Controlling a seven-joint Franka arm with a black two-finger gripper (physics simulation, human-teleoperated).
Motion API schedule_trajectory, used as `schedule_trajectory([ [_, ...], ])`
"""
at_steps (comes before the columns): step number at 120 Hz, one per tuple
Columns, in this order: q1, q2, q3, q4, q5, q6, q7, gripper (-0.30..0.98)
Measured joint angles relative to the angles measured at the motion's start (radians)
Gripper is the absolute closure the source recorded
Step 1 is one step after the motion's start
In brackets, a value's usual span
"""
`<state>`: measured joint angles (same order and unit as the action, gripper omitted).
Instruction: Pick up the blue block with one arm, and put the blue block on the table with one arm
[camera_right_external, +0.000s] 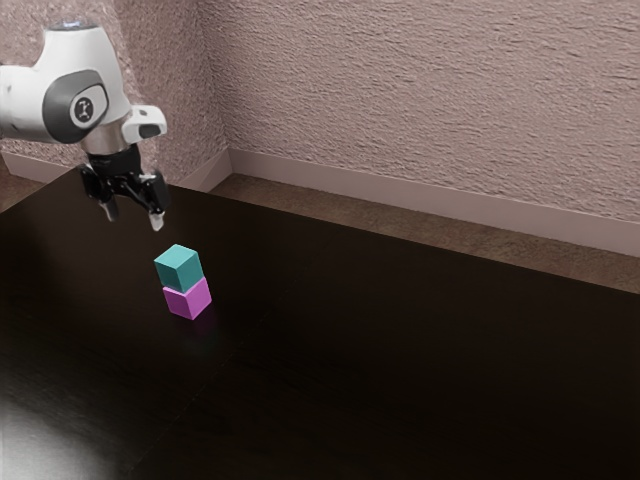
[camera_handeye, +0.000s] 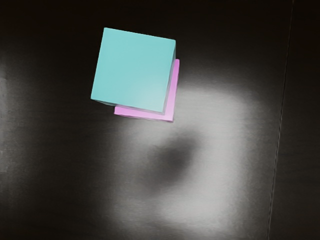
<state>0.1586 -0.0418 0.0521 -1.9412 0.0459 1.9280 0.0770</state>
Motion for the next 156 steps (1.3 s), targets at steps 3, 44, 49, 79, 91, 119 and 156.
schedule_trajectory([
  [3, 0.003, 0.004, 0.0, -0.004, 0.008, 0.016, 0.005, 0.0],
  [44, 0.065, 0.112, -0.001, -0.095, 0.029, 0.221, 0.088, 0.0],
  [49, 0.071, 0.128, -0.001, -0.099, 0.027, 0.24, 0.095, 0.0],
  [79, 0.065, 0.198, -0.001, -0.067, 0.013, 0.315, 0.129, 0.0],
  [91, 0.063, 0.234, -0.001, -0.028, 0.012, 0.323, 0.14, 0.0],
  [119, 0.053, 0.308, -0.002, 0.066, 0.008, 0.314, 0.158, 0.0],
  [156, 0.038, 0.369, -0.002, 0.08, -0.02, 0.307, 0.172, 0.0],
])
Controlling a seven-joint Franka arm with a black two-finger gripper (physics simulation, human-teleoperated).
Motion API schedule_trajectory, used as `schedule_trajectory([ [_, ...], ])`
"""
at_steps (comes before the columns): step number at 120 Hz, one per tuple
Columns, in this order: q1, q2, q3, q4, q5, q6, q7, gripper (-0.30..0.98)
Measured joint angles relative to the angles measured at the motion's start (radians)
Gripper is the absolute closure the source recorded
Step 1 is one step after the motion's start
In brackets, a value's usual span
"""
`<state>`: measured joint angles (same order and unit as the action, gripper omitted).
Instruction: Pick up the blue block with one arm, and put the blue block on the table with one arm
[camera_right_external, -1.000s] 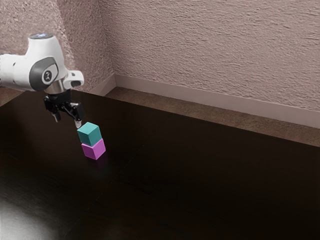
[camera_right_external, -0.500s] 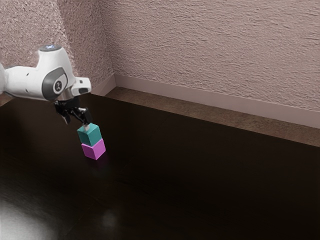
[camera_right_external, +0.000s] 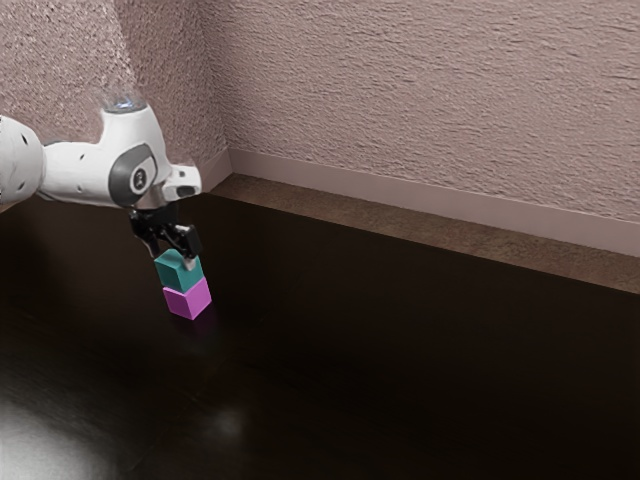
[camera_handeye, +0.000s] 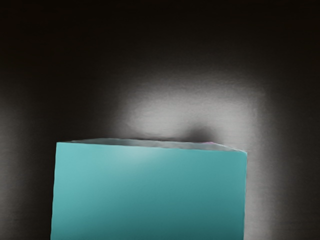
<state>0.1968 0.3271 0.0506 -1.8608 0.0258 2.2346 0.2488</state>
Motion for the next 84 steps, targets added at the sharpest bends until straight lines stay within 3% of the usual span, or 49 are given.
schedule_trajectory([
  [51, 0.0, 0.06, 0.002, 0.046, -0.004, -0.009, 0.011, 0.0],
  [84, 0.001, 0.064, 0.002, 0.055, -0.005, -0.011, 0.016, 0.21],
])
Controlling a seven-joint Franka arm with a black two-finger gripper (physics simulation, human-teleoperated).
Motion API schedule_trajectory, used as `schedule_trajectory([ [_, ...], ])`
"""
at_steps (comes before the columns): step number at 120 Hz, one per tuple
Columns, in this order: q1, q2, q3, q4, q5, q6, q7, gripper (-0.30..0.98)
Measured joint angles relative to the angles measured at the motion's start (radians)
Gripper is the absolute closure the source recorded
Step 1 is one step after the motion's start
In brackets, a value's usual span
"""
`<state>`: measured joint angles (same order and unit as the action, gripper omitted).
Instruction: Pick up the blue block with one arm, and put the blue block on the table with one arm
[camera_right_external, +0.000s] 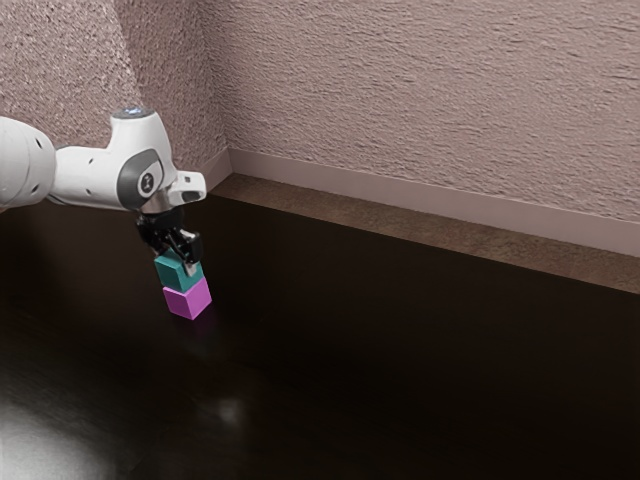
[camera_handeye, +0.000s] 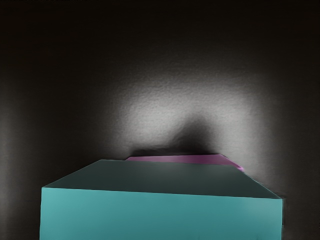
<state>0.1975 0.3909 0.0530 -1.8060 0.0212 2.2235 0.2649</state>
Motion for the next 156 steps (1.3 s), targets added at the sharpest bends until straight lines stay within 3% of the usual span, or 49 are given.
schedule_trajectory([
  [36, -0.001, -0.013, -0.005, 0.003, 0.004, -0.003, -0.002, 0.33],
  [53, -0.063, 0.0, -0.008, 0.089, 0.014, -0.032, -0.007, 0.37],
  [103, -0.161, 0.167, -0.008, 0.211, 0.013, -0.063, -0.02, 0.38],
  [128, -0.163, 0.178, -0.008, 0.213, -0.019, -0.067, -0.016, 0.16],
  [156, -0.165, 0.072, -0.01, 0.201, -0.029, -0.088, -0.01, 0.05],
])
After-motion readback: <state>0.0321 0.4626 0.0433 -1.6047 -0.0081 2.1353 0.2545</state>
